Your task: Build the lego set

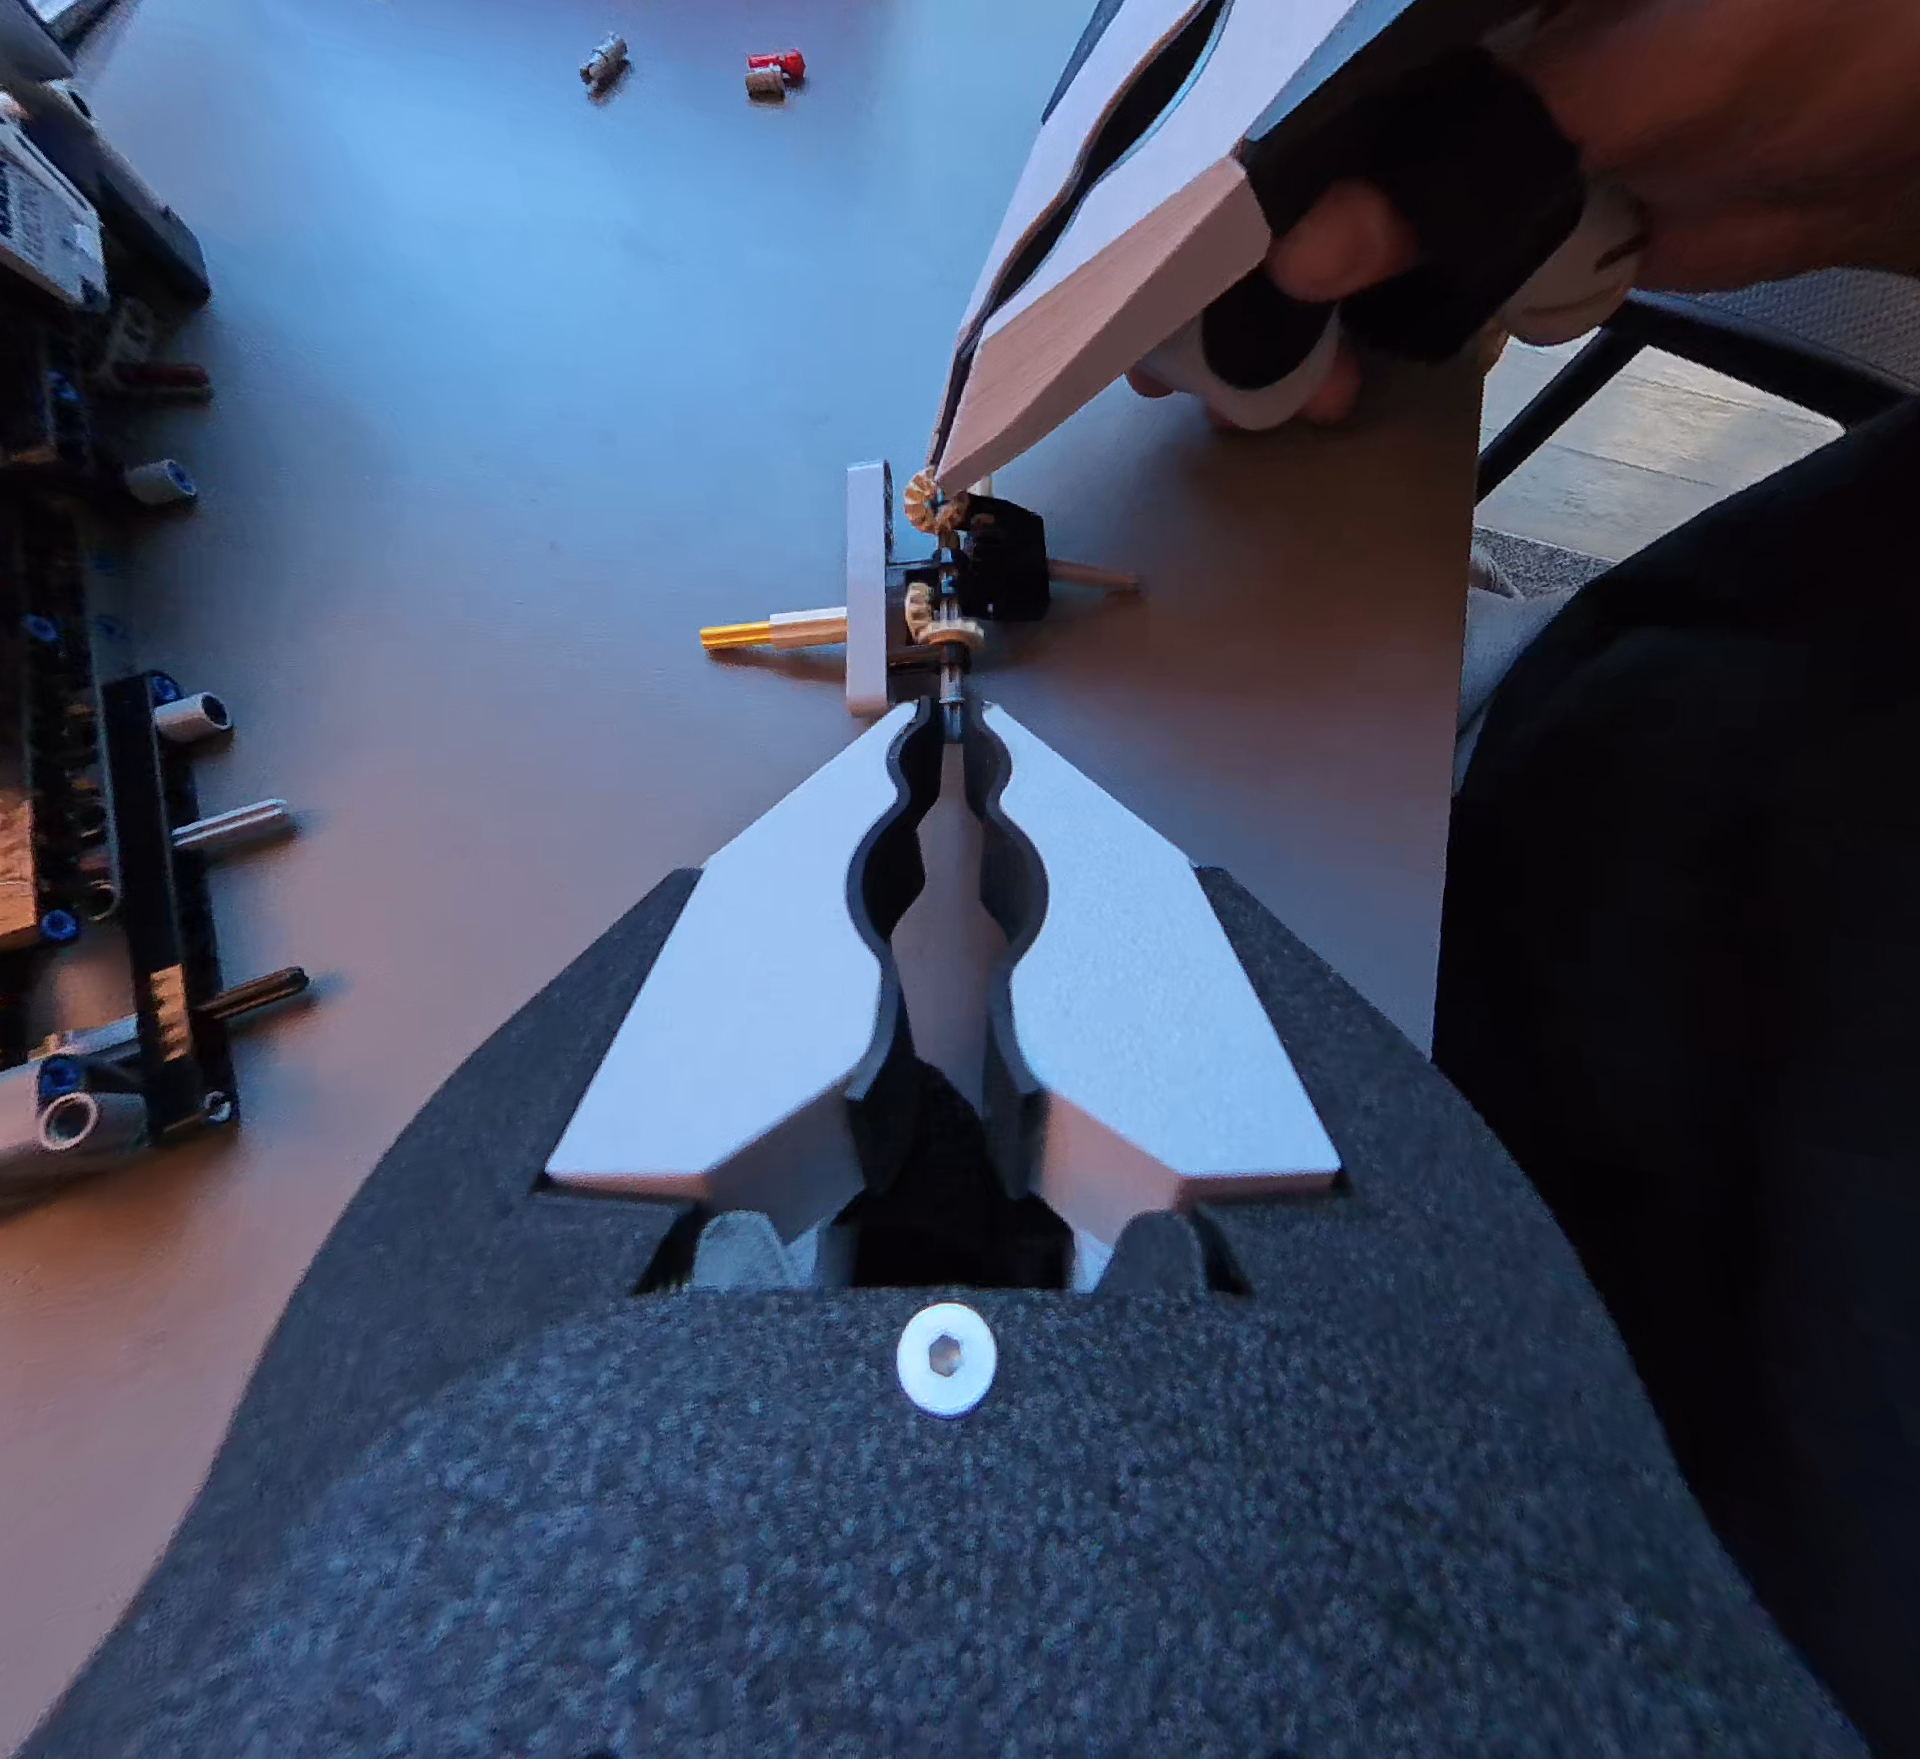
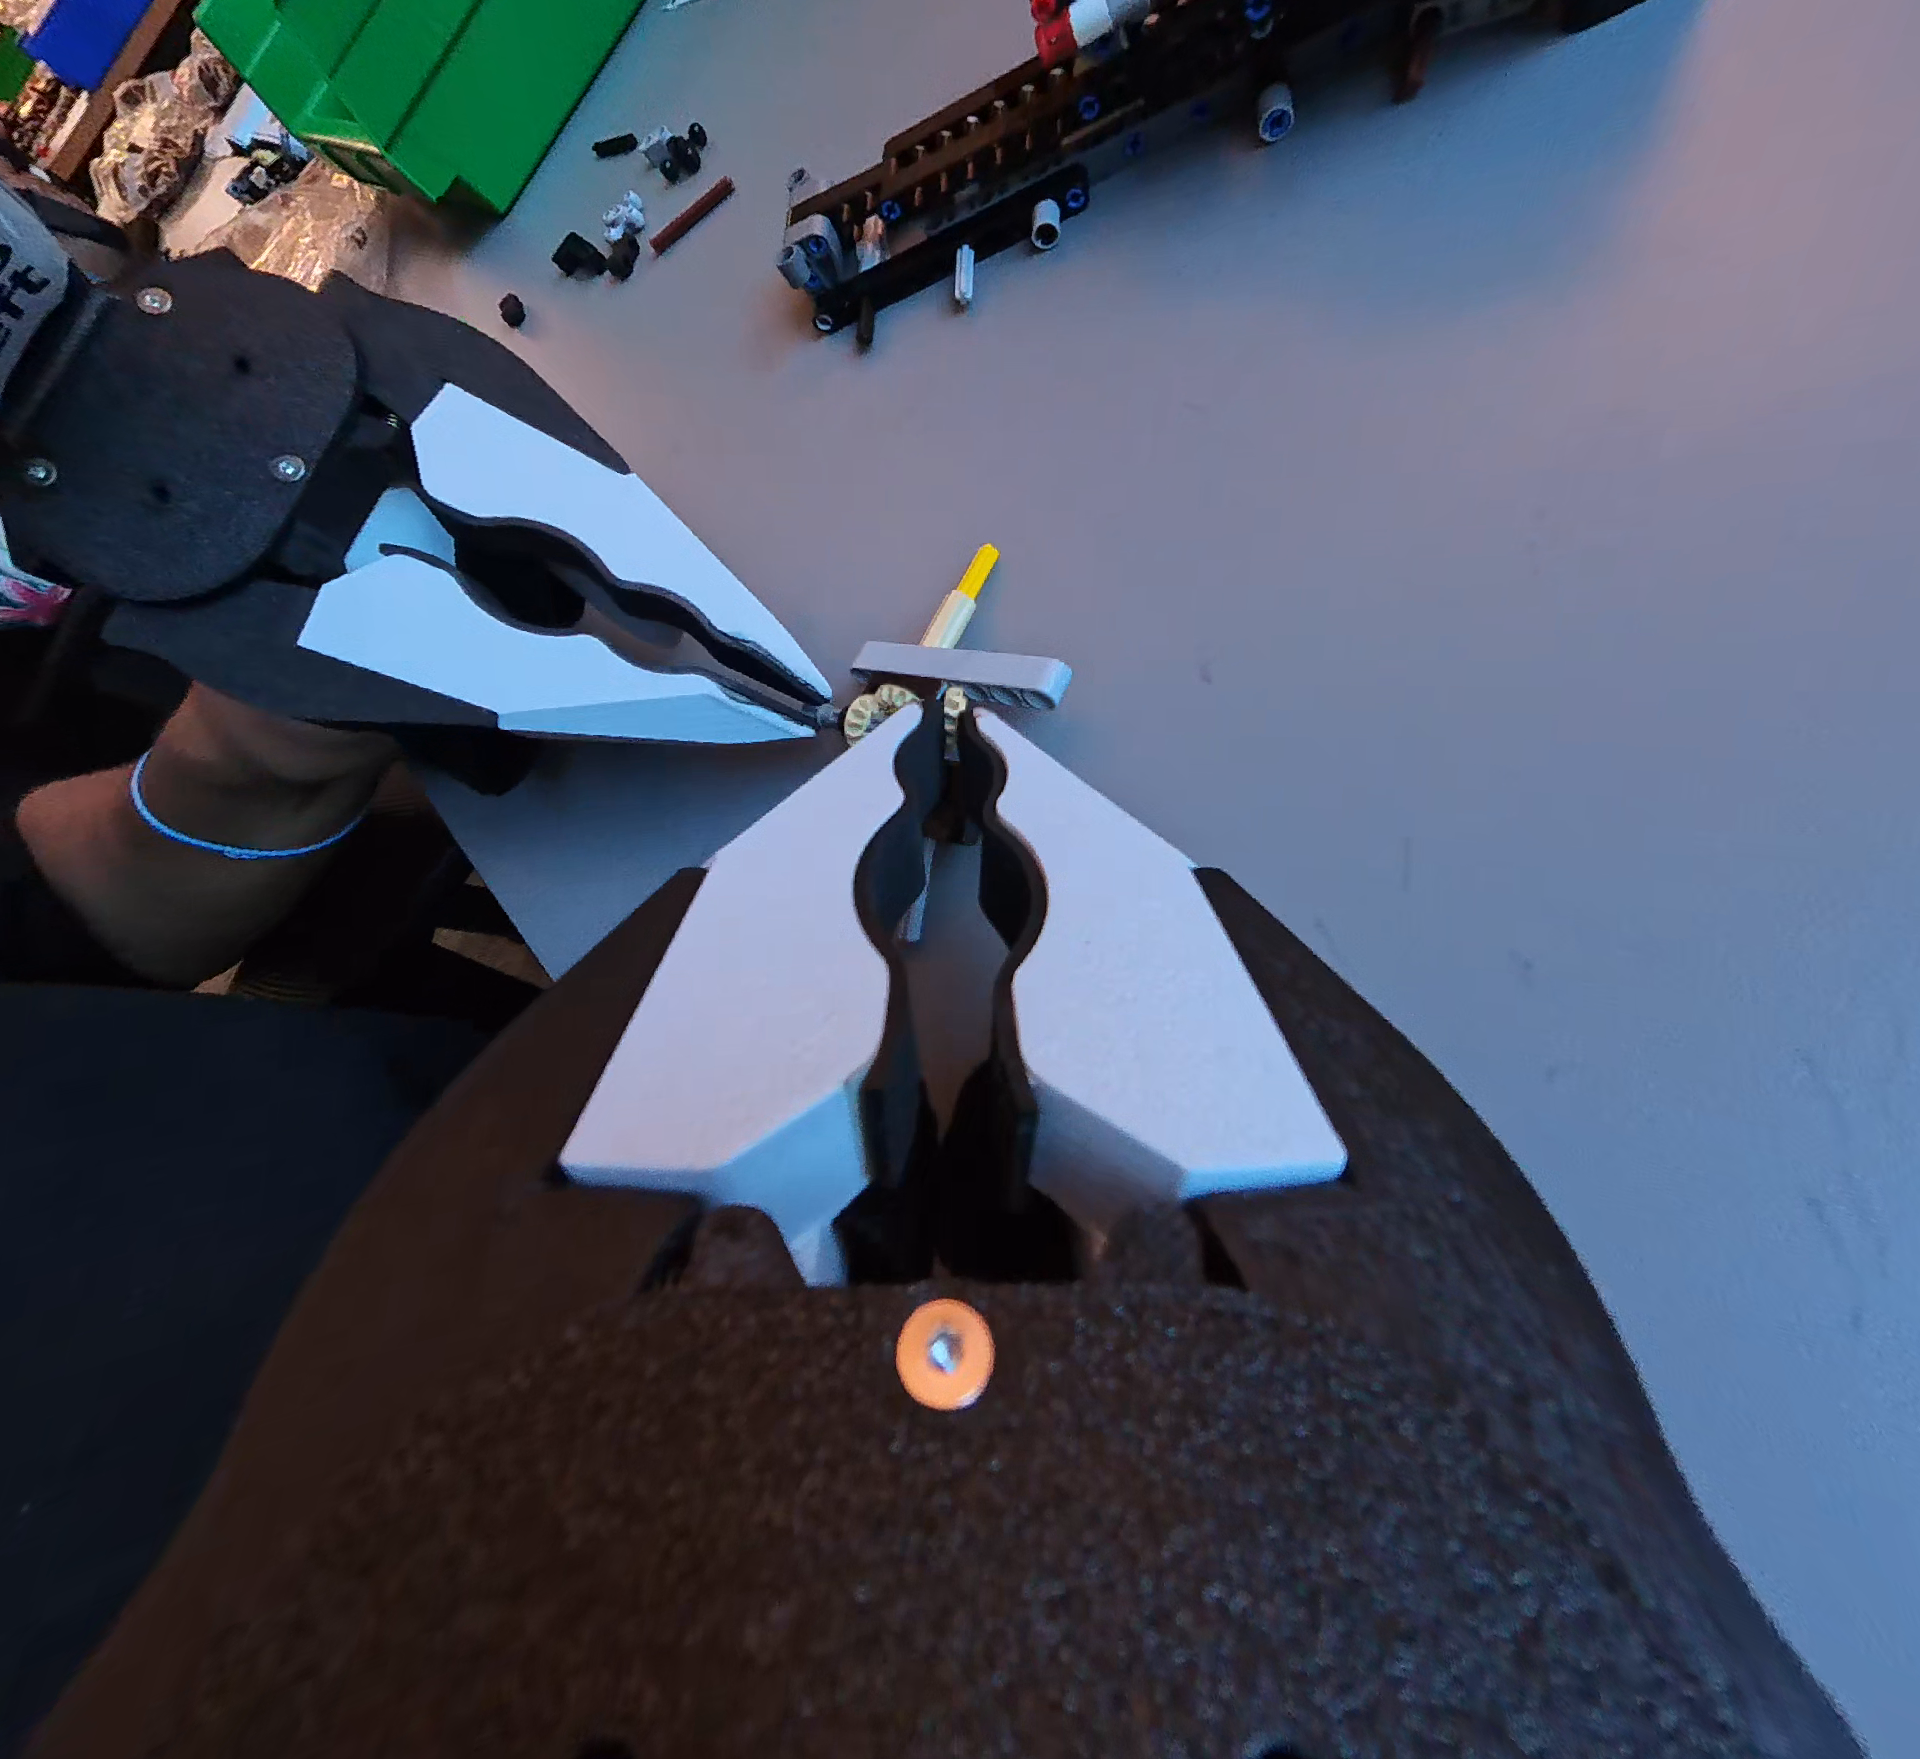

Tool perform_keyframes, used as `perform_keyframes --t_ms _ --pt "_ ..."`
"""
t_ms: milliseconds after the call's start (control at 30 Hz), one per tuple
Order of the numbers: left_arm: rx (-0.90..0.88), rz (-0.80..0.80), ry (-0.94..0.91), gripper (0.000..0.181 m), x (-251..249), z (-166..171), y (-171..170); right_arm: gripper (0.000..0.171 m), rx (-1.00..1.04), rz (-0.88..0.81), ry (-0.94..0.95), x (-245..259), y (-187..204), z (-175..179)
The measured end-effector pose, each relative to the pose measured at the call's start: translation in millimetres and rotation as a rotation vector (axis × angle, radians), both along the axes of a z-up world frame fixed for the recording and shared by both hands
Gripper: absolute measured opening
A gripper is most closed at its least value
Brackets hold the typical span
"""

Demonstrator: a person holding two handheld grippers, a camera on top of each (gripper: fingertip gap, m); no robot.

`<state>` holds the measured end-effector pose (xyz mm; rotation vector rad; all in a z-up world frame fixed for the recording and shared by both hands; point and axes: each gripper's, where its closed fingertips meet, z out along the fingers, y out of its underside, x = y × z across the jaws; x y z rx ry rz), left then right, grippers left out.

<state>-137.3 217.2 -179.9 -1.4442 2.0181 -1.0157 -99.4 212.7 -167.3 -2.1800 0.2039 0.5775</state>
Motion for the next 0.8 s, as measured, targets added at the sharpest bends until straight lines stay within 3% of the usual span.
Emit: perform_keyframes --t_ms 33,800 --pt "-0.006 0.004 -0.004 0.001 0.3 1.0 -0.2 0.002 0.008 -0.005 -0.009 0.8 0.4 0.8" --pt "-0.001 0.034 -0.001 0.001 4.5 0.1 -0.5 0.002 -0.062 0.024 -0.317 5.3 1.0 -6.3"
